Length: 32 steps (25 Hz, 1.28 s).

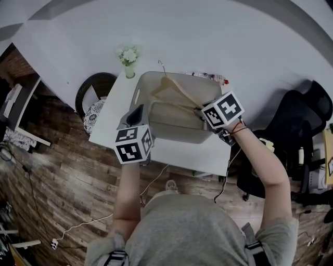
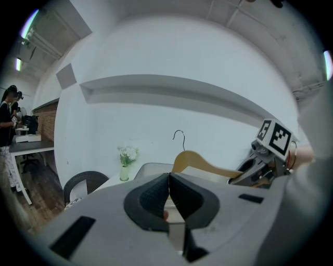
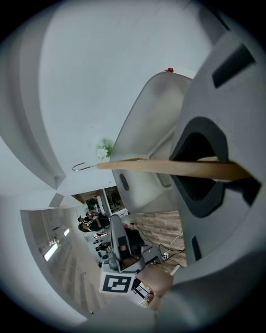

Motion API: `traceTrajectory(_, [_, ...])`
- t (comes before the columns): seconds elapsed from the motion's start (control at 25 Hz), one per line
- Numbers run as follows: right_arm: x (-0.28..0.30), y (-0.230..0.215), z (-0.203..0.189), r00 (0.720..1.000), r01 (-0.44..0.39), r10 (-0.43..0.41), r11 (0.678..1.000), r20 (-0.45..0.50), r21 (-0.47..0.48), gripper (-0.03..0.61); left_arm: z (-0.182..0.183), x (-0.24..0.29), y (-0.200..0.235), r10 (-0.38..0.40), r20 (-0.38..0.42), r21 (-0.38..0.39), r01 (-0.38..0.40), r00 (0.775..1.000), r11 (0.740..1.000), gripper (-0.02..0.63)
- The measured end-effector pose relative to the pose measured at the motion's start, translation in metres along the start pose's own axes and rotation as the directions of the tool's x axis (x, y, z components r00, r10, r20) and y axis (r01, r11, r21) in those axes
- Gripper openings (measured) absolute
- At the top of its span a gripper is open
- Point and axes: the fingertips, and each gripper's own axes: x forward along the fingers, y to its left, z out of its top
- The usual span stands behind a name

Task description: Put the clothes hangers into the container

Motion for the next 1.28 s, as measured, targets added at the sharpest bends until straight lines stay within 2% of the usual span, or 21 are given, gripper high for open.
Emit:
traceTrajectory(0.44, [0.046,-0.006,-0.008,0.993,-0.027,0.026,1.000,-0.115,-0.008,0.037,-0.005,0.022,0.008,-0.041,-0.025,0.004,0.041,0.999,0.999,0.008])
traceTrajectory(0.72, [0.051,-0.013,-0.011,0.992,-0.042,0.044,0.999,-0.119,0.016,0.038,-0.012,0.032,0.018,-0.034,-0.039,-0.013,0.033,0.999,0.999,0.008])
traceTrajectory(1.28, [0.049,-0.011,-0.018,0.985,-0.069,0.059,0.996,-0.164,-0.056,0.044,-0.016,0.039,0.013,-0.028,-0.047,-0.021,0.027,0.998,0.999,0.008])
